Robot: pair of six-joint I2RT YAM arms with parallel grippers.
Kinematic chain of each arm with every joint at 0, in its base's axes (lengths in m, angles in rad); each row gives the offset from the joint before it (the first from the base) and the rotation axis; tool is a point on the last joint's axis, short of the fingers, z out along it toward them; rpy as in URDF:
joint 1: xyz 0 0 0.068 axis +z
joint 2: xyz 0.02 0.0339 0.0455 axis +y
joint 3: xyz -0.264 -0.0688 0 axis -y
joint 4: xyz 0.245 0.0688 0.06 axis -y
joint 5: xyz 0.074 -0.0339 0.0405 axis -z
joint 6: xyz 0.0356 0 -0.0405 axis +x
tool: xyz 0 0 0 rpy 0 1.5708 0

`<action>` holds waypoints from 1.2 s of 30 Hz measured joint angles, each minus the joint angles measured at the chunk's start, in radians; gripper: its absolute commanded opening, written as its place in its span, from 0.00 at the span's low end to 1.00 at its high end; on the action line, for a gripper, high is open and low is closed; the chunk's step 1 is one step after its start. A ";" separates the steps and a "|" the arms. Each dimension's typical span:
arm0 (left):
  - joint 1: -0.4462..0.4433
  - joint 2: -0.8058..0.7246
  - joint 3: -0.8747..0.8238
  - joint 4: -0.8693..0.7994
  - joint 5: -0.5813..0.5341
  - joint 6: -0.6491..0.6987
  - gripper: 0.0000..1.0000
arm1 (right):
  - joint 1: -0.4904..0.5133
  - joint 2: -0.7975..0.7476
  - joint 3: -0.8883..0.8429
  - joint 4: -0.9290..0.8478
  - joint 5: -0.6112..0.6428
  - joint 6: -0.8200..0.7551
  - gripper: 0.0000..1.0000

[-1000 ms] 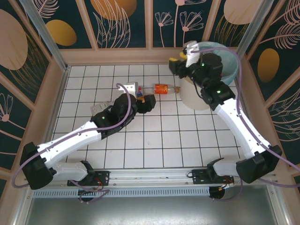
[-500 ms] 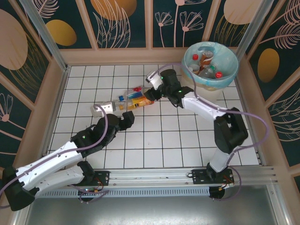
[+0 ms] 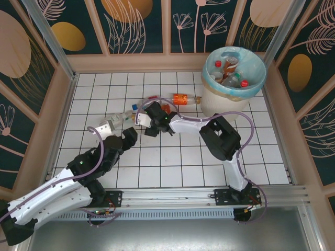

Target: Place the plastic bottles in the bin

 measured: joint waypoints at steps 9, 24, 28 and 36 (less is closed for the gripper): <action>0.000 -0.079 -0.019 -0.048 -0.027 -0.024 0.90 | -0.002 0.074 0.134 0.011 0.052 -0.078 0.74; 0.000 -0.085 -0.032 -0.049 -0.039 -0.025 0.90 | -0.038 0.149 0.257 -0.009 0.021 -0.089 0.74; 0.000 -0.078 -0.035 -0.029 -0.035 -0.024 0.90 | -0.052 0.150 0.268 -0.019 -0.011 -0.077 0.74; 0.000 -0.010 -0.043 0.042 -0.010 -0.021 0.90 | -0.102 0.220 0.420 -0.139 -0.125 -0.059 0.73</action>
